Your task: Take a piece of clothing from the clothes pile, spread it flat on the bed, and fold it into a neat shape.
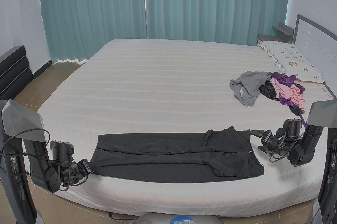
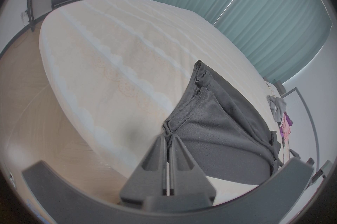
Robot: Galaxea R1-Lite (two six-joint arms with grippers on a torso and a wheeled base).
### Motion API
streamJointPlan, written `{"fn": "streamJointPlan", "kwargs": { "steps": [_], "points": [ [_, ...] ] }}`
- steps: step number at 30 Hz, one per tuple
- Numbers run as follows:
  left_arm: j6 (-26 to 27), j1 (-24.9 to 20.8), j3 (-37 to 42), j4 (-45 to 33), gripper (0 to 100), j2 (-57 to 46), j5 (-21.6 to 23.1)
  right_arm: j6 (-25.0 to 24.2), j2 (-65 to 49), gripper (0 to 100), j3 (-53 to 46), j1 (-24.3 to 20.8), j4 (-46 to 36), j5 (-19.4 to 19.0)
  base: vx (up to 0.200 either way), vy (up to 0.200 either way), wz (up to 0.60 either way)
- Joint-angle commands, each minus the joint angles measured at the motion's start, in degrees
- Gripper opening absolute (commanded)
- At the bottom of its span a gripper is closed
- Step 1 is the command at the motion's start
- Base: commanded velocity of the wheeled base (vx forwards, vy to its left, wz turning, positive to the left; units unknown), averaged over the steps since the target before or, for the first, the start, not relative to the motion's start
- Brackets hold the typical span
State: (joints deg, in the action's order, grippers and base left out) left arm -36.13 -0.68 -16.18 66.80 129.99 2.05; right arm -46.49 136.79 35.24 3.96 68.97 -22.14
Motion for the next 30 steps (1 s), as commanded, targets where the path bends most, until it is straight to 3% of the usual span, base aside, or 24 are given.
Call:
{"fn": "streamJointPlan", "kwargs": {
  "steps": [1, 6, 7, 18, 25, 30],
  "points": [
    [0.27, -0.2, 0.62, -0.01, 0, -0.09, -0.47, 0.0, -0.03, 100, 0.0, -0.01, 0.02, -0.01, 0.0, 0.0, 0.0],
    [0.01, -0.11, 0.01, 0.08, 0, -0.09, -0.55, 0.0, -0.03, 100, 0.0, -0.01, 0.02, -0.01, 0.0, 0.0, 0.0],
    [0.01, -0.11, -0.08, 0.08, 100, -0.09, -0.55, 0.0, -0.03, 100, 0.0, -0.01, 0.02, -0.01, 0.0, 0.0, 0.0],
    [-1.22, 1.56, -3.42, -0.1, 100, -6.59, 1.2, 0.0, -0.03, 100, 0.0, -0.01, 0.02, -0.01, 0.0, 0.0, 0.0],
    [-1.66, 1.39, -9.93, -0.89, 100, -5.71, 8.67, 0.0, -0.03, 100, 0.0, -0.01, 0.02, -0.01, 0.0, 0.0, 0.0],
    [2.03, 1.47, -15.46, -2.82, 100, -0.44, 13.16, 0.0, 0.14, 100, -0.09, -0.27, 0.02, 0.08, 0.0, 0.0, 0.0]
  ]
}}
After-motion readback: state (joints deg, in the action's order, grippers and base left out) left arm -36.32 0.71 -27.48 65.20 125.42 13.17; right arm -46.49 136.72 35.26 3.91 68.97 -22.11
